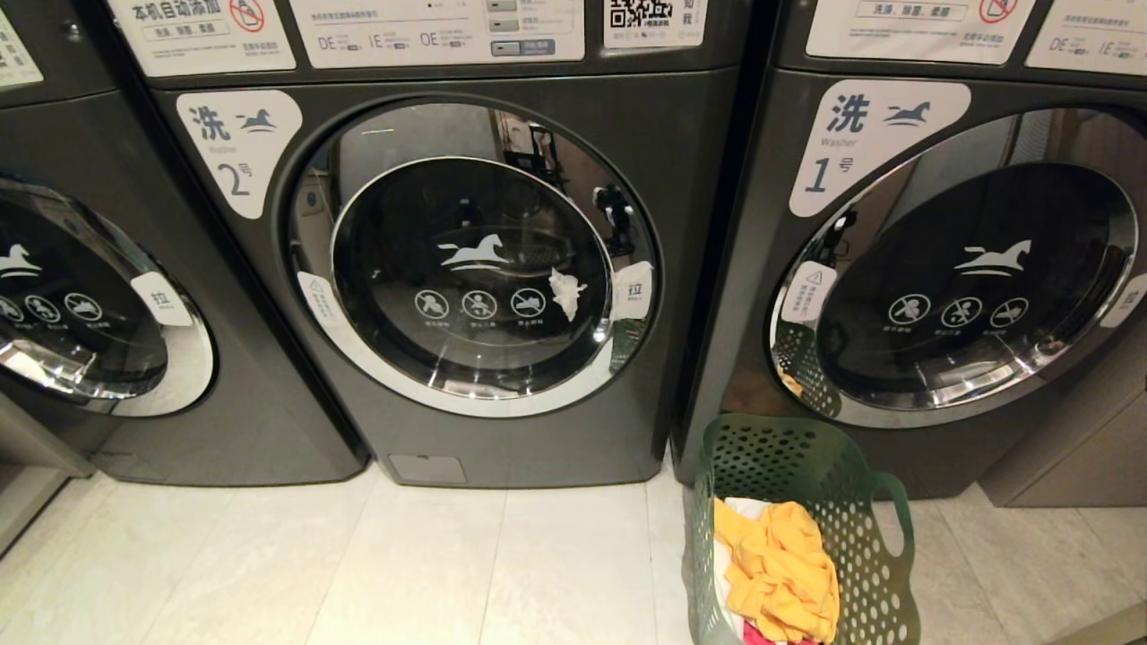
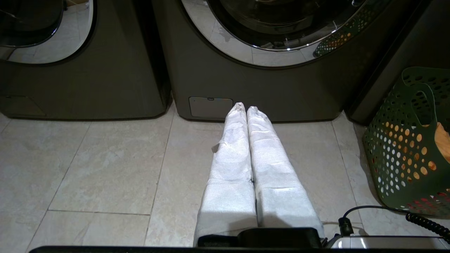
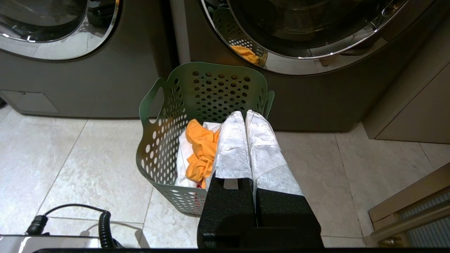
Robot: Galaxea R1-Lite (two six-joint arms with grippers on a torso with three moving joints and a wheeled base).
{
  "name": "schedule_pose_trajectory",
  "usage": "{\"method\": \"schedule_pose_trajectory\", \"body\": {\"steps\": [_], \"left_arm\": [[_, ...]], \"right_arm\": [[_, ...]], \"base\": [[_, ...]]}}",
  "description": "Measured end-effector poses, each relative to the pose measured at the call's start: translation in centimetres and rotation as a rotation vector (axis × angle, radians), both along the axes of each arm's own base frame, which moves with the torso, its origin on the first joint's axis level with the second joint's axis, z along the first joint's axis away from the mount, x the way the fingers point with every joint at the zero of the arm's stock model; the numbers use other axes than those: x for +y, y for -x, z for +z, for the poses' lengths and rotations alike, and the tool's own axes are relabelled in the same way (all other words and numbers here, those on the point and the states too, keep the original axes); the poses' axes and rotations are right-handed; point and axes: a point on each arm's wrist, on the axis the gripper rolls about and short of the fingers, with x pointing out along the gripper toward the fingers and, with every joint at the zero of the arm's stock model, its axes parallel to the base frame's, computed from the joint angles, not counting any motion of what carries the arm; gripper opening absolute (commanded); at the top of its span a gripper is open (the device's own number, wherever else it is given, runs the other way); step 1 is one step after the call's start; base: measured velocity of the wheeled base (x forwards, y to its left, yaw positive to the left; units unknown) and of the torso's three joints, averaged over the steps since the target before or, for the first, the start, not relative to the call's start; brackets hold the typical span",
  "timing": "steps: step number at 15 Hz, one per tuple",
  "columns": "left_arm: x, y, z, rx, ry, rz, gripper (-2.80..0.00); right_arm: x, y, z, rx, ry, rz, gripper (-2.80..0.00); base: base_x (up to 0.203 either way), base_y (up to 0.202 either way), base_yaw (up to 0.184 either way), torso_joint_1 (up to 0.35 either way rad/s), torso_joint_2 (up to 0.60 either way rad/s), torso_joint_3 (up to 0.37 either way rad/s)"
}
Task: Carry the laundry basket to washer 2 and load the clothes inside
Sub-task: Open the lid of the washing machine
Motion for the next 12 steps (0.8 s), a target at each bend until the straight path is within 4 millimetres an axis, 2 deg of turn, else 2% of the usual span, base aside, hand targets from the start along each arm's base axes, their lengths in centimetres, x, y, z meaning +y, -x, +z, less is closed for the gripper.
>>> {"method": "schedule_pose_trajectory", "body": {"steps": [12], "left_arm": [[0.0,0.0,0.0,0.001,-0.002,0.0,-2.8]], "right_arm": [[0.0,0.0,0.0,0.0,-0.001,0.001,-2.8]], "base": [[0.0,0.0,0.0,0.0,0.0,0.005]]}}
